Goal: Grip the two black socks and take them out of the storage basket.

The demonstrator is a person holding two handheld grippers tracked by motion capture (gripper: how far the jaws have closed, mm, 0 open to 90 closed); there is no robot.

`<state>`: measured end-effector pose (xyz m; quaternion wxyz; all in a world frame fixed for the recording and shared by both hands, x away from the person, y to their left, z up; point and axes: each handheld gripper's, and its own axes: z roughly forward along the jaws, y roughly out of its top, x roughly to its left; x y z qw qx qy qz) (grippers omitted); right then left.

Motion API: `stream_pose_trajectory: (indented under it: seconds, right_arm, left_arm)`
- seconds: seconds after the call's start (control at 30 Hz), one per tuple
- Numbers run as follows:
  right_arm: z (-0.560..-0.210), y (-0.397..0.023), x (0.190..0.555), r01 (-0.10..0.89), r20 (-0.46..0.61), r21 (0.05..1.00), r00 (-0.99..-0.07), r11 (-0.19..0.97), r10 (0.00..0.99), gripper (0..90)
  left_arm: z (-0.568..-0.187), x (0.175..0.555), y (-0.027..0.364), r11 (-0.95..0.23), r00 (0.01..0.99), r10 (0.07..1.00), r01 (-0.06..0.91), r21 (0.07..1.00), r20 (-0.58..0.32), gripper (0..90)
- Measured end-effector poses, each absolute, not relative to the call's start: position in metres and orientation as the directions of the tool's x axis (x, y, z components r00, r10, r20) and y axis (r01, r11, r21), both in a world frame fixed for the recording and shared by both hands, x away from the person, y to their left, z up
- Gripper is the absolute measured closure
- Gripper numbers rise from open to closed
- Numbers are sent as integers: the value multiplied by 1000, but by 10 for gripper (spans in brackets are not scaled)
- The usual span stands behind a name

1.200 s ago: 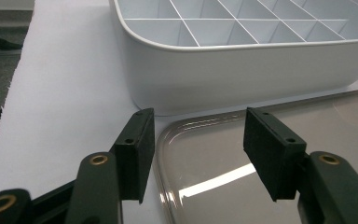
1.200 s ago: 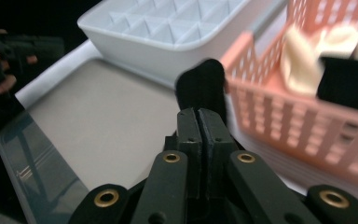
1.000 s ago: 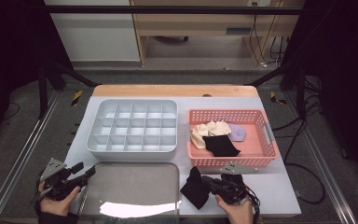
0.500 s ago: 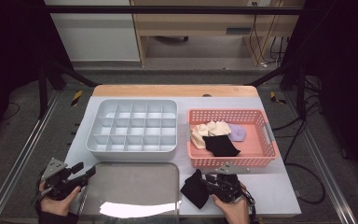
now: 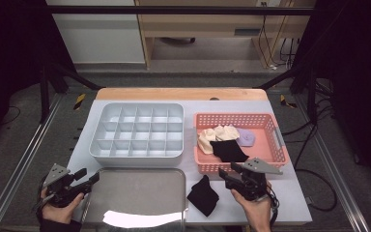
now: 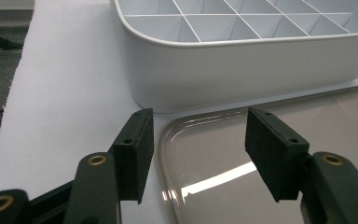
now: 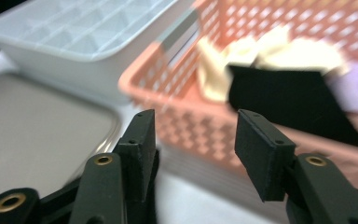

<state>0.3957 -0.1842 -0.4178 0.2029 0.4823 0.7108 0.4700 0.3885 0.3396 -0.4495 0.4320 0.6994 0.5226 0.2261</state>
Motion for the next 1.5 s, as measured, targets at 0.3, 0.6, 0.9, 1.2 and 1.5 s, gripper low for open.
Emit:
stream_pose_trajectory:
  seconds: [0.3, 0.6, 0.9, 1.2, 1.5]
  right_arm:
    - [-396, -203, 421, 460, 138, 887, -368, 51, 920, 444]
    - [-397, -213, 462, 504, 133, 863, -302, 39, 944, 446]
    - [-407, -213, 490, 570, 126, 820, -251, 41, 960, 467]
    - [-417, -213, 497, 630, 100, 773, -244, 79, 965, 523]
    - [-425, -209, 500, 672, 64, 731, -245, 122, 967, 548]
  left_arm:
    - [-450, 390, 340, -82, 353, 926, 539, 838, -136, 410]
    - [-450, 390, 340, -82, 354, 925, 543, 836, -139, 410]
    - [-451, 390, 340, -82, 355, 925, 542, 836, -139, 409]
    - [-451, 390, 338, -94, 367, 920, 541, 836, -135, 410]
    - [-451, 389, 336, -101, 374, 918, 539, 836, -131, 410]
